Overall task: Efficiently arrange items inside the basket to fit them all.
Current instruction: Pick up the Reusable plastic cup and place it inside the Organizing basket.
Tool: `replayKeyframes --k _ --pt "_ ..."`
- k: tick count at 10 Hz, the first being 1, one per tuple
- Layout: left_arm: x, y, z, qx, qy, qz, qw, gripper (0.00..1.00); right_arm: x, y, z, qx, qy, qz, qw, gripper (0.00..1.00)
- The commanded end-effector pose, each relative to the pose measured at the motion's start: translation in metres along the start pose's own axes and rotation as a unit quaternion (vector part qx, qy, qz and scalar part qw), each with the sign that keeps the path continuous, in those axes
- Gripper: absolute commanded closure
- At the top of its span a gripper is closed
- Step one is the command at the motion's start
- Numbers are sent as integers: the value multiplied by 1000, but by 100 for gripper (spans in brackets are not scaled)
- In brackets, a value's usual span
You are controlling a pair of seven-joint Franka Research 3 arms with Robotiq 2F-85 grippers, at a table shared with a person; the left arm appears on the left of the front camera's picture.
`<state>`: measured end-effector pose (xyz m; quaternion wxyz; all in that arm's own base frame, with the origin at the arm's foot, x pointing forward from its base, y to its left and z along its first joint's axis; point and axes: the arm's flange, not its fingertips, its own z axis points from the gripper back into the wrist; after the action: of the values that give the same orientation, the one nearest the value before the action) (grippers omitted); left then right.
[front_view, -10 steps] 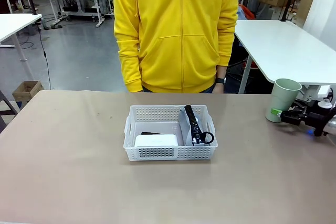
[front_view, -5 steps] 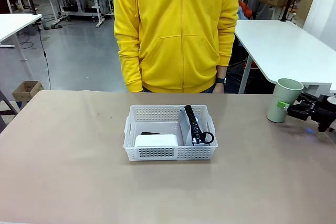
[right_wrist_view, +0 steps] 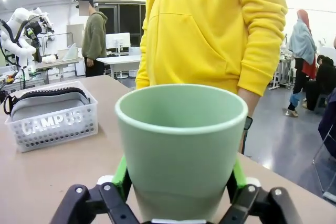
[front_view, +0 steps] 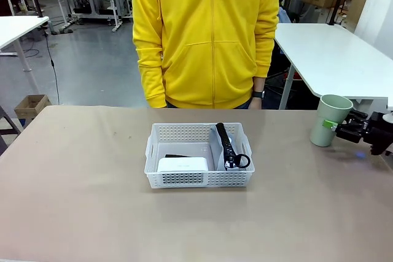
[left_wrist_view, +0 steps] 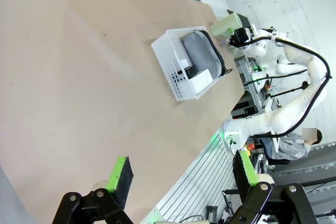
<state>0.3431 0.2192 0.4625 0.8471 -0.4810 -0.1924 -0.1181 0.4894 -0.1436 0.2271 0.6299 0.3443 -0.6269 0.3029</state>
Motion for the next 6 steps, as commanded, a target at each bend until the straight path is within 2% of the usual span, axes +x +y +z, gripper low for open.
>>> replayKeyframes --k 1,2,3,4,5,6 --pt "-1 -3 -1 6 1 1 1000 0 15 6 12 10 -6 -15 1000 100" --pt "-1 -3 -1 6 1 1 1000 0 25 9 20 22 -8 -15 1000 69" --pt "-1 -3 -1 6 1 1 1000 0 50 17 35 29 -13 -9 999 69" --pt "-1 -3 -1 6 1 1 1000 0 81 31 47 65 -26 -1 998 100" --pt "-1 -3 -1 6 1 1 1000 0 112 49 57 96 -37 3 995 69" --pt "-1 -3 -1 6 1 1 1000 0 141 71 66 121 -39 8 992 100"
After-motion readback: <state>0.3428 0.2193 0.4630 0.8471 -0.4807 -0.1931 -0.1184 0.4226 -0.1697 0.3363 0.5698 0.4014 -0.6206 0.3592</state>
